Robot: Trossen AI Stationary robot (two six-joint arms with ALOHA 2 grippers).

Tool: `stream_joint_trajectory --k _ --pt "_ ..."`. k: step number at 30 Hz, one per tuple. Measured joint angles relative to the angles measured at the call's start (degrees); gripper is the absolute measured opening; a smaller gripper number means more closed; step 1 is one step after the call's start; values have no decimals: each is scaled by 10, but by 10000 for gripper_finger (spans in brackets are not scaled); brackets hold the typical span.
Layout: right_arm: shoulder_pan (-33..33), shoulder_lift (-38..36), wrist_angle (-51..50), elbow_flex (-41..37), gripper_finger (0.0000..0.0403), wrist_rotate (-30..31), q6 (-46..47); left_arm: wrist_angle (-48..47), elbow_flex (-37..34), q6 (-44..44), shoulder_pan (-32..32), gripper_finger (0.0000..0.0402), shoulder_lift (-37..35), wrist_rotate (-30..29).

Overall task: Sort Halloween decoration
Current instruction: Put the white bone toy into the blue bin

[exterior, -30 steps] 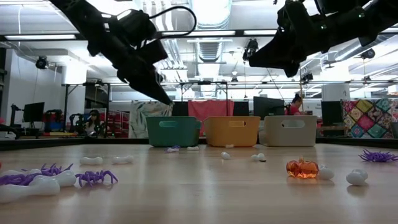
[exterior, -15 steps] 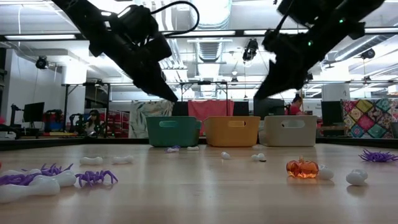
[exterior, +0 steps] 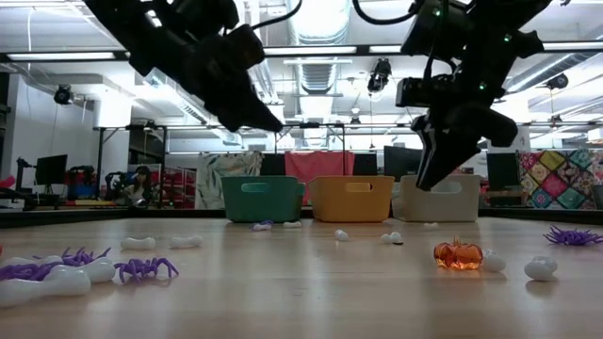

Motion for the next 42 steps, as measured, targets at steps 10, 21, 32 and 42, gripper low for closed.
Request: stream_joint_trajectory --k 10,21,32,42 --pt "0 4 -17 0 142 -31 -7 15 0 -11 -3 0 0 -10" --pt "27 14 -108 -1 153 -142 39 18 0 -15 -3 0 0 -10" --pt "73 14 -92 -10 151 -120 61 21 0 -10 -3 0 0 -10" --pt "102 14 -78 -39 145 -141 105 21 0 -7 -3 0 0 -10"
